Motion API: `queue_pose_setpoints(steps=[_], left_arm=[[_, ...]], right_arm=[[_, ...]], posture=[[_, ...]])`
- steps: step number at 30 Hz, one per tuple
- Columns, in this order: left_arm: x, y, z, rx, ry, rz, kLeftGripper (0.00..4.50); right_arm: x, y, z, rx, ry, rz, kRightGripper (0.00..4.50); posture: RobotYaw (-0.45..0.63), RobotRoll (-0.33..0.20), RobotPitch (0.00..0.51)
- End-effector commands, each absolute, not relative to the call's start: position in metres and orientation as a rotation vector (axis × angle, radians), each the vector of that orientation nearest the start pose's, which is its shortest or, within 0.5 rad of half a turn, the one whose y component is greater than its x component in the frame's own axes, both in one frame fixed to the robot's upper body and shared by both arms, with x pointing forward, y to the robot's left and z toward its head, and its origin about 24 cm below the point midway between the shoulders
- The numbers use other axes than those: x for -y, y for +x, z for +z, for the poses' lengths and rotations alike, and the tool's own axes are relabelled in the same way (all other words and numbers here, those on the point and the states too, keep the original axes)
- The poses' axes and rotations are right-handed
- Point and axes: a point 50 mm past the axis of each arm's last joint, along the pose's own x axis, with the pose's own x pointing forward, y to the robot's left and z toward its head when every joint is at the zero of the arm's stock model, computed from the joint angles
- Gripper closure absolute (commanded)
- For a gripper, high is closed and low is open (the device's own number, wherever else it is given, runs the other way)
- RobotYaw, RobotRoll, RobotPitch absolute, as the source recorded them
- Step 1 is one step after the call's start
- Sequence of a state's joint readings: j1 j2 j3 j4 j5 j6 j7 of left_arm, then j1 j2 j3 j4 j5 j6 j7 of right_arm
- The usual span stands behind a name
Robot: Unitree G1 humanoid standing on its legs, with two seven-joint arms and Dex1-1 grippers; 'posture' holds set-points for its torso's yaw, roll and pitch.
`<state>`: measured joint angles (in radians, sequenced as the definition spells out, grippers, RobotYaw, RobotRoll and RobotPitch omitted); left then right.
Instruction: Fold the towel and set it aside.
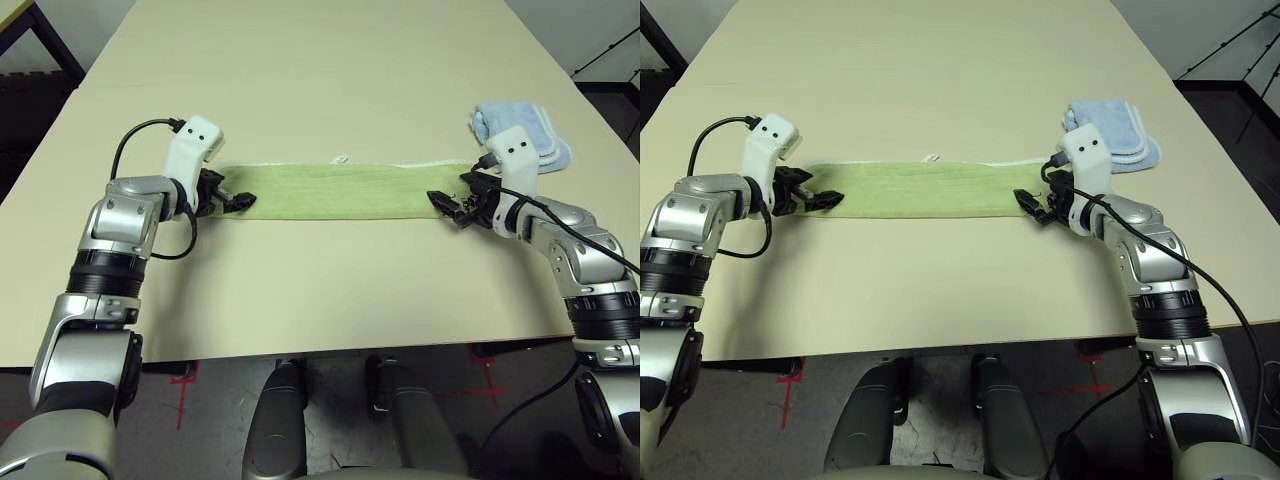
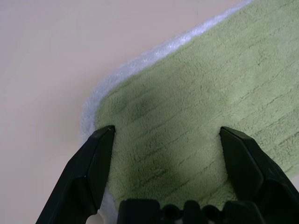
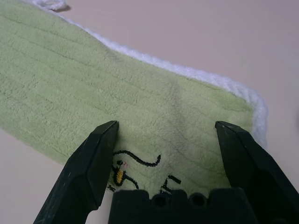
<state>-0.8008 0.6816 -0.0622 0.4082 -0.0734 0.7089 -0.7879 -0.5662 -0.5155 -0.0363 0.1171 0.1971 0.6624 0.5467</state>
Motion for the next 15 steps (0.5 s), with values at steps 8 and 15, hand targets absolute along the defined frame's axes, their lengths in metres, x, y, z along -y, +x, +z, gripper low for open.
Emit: queue_pose_setpoints(steps=[8,15], left_arm=[[-0.23,0.348,0.207,-0.289,0.222,-0.577,0.0],[-0.228,0.345,0.206,-0.263,0.182,-0.605,0.0]], right_arm=[[0.218,0.328,0.129,-0.329,-0.104,0.381,0.02],[0.221,0.326,0.114,-0.39,-0.087,0.359,0.02]], posture=[[0.14,0.0,0.199],[0.14,0.0,0.193]])
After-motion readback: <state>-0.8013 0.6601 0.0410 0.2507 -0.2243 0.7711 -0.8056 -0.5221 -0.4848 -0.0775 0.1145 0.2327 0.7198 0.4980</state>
